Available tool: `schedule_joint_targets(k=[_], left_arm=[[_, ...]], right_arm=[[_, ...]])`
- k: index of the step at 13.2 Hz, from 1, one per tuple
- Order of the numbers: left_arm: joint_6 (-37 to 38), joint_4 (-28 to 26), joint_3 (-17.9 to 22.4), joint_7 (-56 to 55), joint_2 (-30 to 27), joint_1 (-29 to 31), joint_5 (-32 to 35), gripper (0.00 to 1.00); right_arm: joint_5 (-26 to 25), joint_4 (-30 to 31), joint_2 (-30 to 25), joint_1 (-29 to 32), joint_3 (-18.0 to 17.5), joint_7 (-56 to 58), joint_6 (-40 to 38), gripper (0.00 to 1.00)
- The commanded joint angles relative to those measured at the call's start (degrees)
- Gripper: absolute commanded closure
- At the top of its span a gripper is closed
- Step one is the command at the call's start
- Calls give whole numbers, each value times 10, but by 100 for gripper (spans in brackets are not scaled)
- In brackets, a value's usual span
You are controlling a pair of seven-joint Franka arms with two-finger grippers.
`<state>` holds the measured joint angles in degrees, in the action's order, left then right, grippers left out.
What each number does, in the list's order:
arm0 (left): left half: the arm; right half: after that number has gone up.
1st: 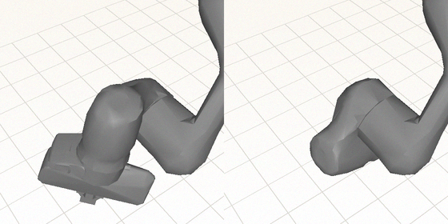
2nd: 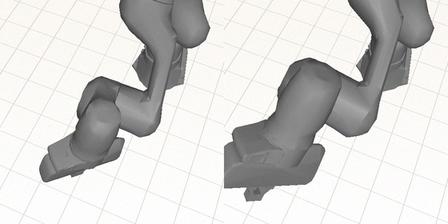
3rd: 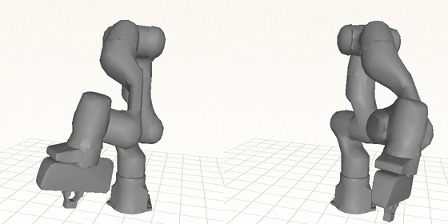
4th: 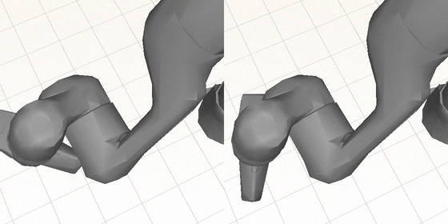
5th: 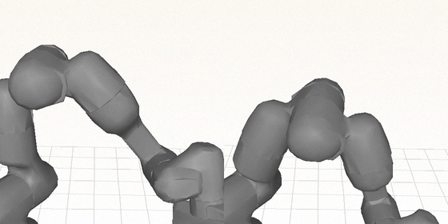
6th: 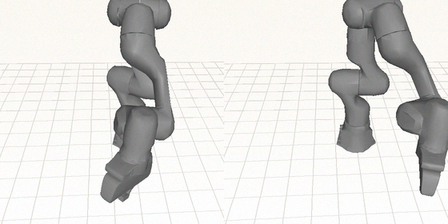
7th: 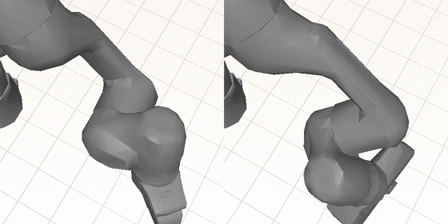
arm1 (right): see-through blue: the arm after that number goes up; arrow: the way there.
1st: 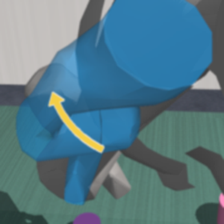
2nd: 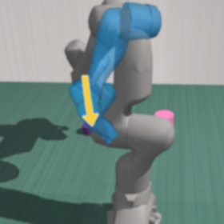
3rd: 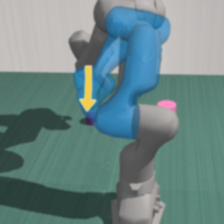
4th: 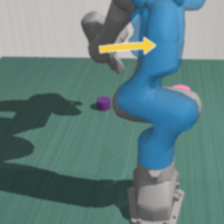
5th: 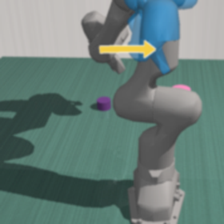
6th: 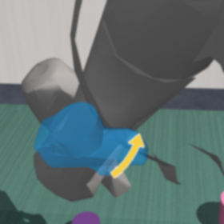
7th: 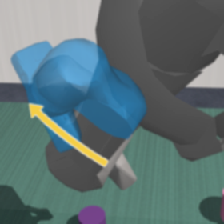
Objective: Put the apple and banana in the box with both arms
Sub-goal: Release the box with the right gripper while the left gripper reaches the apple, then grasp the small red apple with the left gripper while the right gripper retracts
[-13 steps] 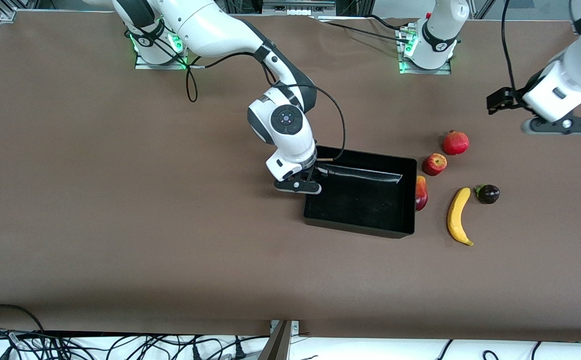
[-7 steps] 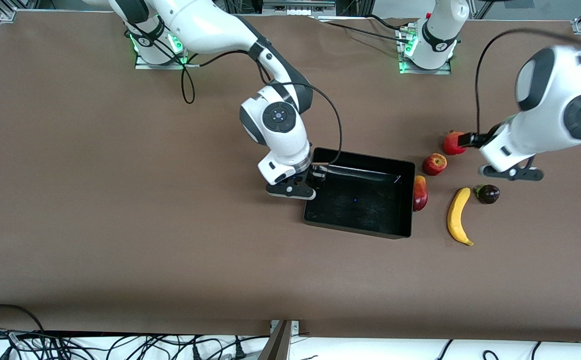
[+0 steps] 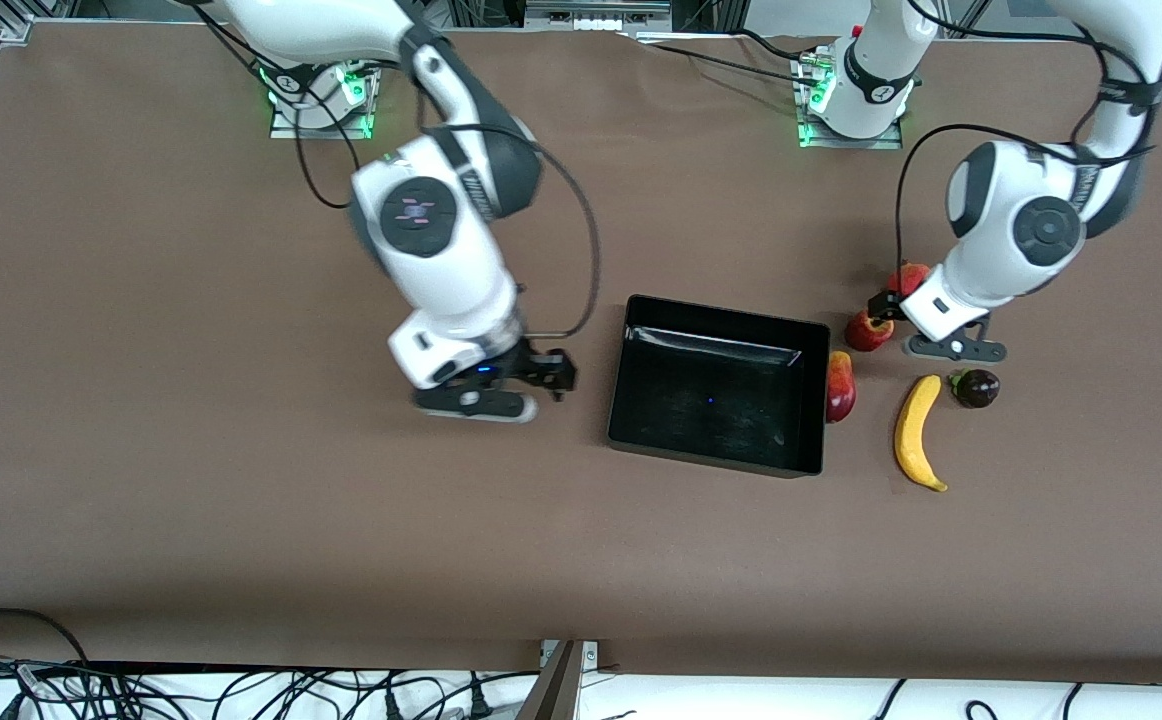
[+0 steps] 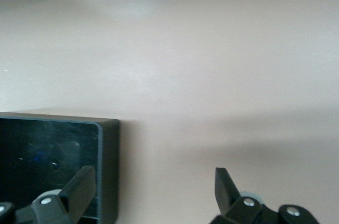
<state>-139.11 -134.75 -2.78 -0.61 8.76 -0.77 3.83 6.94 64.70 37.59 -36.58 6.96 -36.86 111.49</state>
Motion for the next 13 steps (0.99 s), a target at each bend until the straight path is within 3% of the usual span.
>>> schedule_joint_targets(k=[1,6,7,8,9,10,13], left_arm=[[-71,-36,-1,-3,18,-3,-8,0],[-140,-46,-16,-33,69,-2,-8,0],[-144,-45,-15,-31,78,-2,-8,16],[-143,-43,-16,-30,76,-2,-8,58],[-137,-41,-16,-23,72,-2,-8,88],[-130,-39,-16,-23,64,-2,-8,100],[-40,-10,-18,-26,16,-3,-8,100]], right_arm=[[6,72,-81,19,2,47,-63,0],[4,183,-199,93,2,90,-95,0],[4,197,-215,117,1,100,-106,0],[3,202,-233,136,-1,109,-128,0],[3,203,-242,158,-2,119,-156,0],[3,207,-261,182,-2,134,-184,0],[3,254,-327,251,-9,170,-208,0]])
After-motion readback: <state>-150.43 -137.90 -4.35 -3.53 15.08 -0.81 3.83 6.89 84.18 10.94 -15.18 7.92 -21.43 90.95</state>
